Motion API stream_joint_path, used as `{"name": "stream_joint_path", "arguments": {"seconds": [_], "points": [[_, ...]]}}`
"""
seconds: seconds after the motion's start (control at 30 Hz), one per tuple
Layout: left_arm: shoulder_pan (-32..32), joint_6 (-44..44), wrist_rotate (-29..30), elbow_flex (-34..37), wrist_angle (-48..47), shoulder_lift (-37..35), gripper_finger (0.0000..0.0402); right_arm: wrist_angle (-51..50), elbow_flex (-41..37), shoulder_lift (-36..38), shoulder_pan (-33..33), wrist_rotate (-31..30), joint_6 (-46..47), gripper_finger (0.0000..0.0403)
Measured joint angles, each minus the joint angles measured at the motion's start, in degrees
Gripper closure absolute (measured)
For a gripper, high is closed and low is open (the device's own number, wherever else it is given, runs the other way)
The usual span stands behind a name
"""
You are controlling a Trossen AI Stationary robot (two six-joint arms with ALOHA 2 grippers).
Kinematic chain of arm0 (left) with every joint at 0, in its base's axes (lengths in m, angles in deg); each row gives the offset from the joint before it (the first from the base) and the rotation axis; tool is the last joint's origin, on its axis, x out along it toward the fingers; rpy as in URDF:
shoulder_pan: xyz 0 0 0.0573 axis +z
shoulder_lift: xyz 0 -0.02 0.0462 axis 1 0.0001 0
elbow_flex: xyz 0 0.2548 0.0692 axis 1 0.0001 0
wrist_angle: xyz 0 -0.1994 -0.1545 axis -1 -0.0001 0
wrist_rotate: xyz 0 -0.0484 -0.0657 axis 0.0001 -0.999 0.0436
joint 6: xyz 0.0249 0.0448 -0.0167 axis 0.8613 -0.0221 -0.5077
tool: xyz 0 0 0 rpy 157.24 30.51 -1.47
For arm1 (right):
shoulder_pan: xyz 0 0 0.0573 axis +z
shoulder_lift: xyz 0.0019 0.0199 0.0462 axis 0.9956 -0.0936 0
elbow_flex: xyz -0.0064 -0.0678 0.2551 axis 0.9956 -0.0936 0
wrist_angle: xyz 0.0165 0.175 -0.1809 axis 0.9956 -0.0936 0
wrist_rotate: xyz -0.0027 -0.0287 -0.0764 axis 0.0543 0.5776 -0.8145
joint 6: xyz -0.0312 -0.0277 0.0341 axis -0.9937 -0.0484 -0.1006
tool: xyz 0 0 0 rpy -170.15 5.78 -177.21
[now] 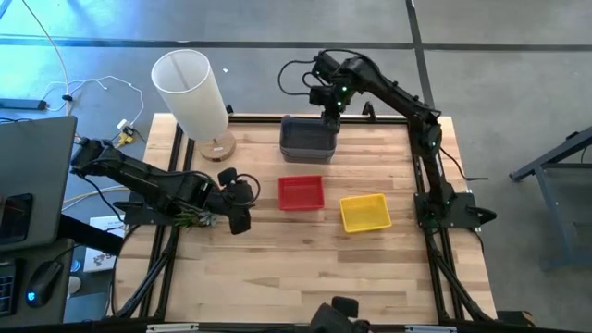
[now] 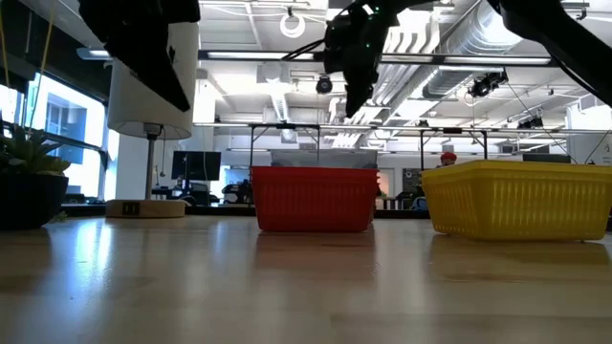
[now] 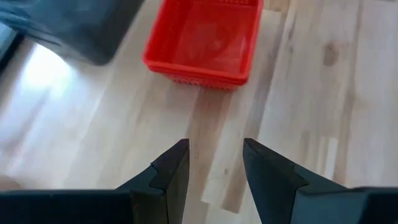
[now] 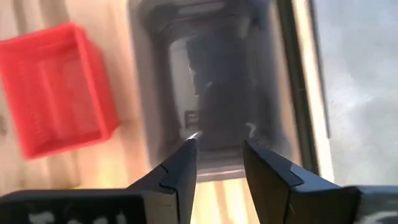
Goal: Stack baskets by color
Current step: Return to Home Position
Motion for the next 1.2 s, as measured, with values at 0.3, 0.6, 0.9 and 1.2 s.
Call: {"name": "stream_joint_path", "arguments": {"seconds": [0.3,0.6,0.9,1.2], "points": [[0.9,2.0,-5.3,8.3,12.0,-8.5,0.0266,-4.8,-1.1,0.4,2.5,0.2,2.5,0.0284],[3.5,2.7,-11.2,18.1,21.3,-19.7,0.0266,-4.7,-6.4,1.5,3.0,1.0,5.5,0.0284],[3.5,7.0,-16.4,28.7,37.9,-29.6,0.0266,2.4,-25.4,14.8,3.0,1.5,7.9,0.0284],[3.8,9.2,-21.1,38.4,47.9,-36.2,0.0266,21.8,-52.4,38.3,4.0,2.7,13.9,0.0284]]}}
